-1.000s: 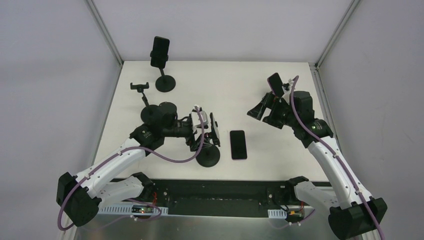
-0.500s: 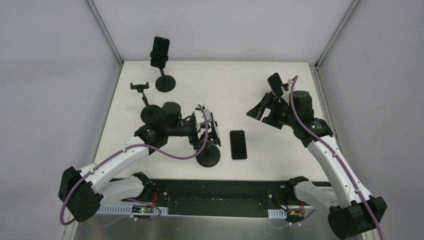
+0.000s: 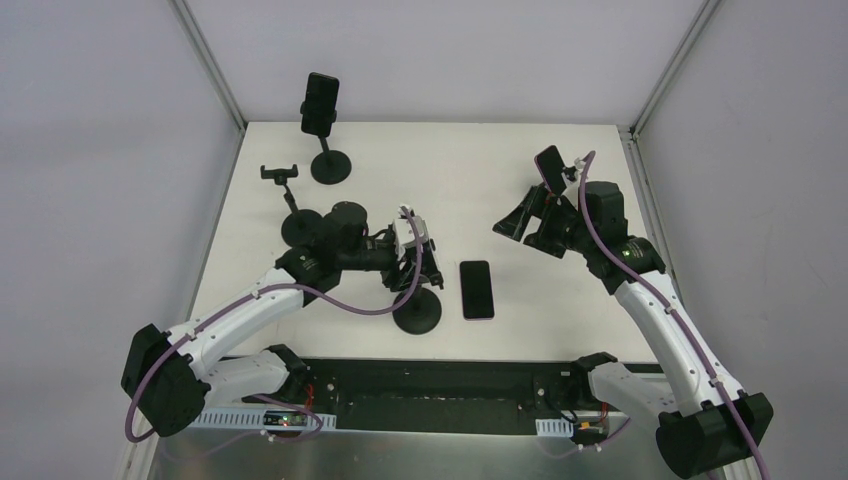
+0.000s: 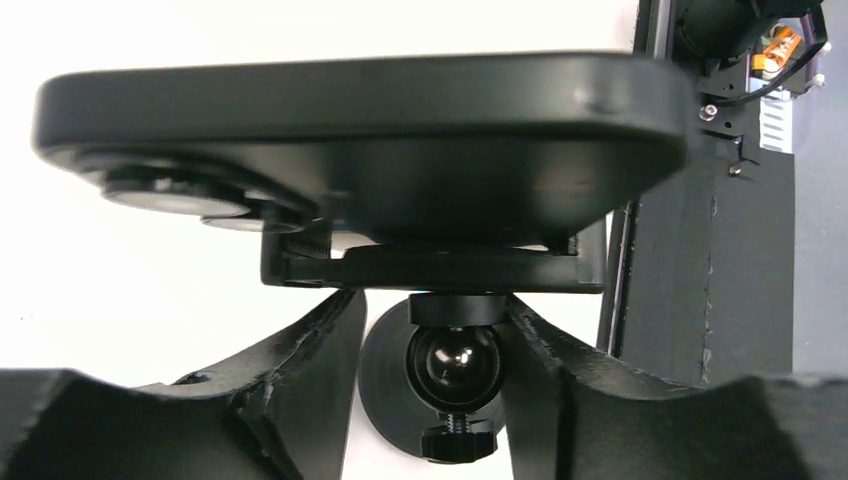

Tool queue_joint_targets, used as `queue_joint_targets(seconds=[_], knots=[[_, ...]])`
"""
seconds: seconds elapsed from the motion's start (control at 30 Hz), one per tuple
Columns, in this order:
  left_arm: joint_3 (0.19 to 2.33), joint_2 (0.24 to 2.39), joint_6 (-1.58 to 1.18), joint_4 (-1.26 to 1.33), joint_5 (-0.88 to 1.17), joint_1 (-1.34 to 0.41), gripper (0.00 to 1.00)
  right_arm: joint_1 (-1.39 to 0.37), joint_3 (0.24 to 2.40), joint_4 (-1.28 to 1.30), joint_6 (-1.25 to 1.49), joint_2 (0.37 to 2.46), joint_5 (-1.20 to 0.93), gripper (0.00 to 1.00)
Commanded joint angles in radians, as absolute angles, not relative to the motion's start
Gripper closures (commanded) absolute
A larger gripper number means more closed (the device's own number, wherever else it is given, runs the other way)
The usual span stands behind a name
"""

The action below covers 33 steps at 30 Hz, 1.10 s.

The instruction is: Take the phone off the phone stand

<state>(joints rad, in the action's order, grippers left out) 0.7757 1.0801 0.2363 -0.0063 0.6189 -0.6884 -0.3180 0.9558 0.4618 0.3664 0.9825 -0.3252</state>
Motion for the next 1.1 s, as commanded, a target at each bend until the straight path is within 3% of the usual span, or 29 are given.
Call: queue_joint_targets(seconds=[0.0, 0.3, 0.4, 0.7, 0.93, 1.07], knots=[[0.820, 1.095, 0.229, 0.048, 0.612, -0.695, 0.54, -0.312, 0.990, 0.459, 0.341, 0.981, -0.347, 0.01], [0.822, 1.097, 0.261, 0.049, 0.694, -0.694, 0.82, -0.311, 0.978, 0.421, 0.312, 0.972, -0.421, 0.01], [0.813, 1.093, 0.280, 0.048, 0.706, -0.693, 1.00, -0.313, 0.974, 0.396, 0.299, 0.972, -0.504, 0.01], [0.790, 1.083, 0.304, 0.048, 0.880, -0.677, 1.00, -0.524, 0.940, 0.293, 0.161, 0.960, -0.554, 0.01], [0.779, 1.066, 0.292, 0.048, 0.936, -0.676, 1.00, -0.571, 0.756, -0.053, -0.022, 0.854, -0.678, 0.01], [0.758, 1.037, 0.314, 0.048, 0.961, -0.676, 1.00, -0.575, 0.779, -0.012, -0.167, 0.860, -0.775, 0.01]])
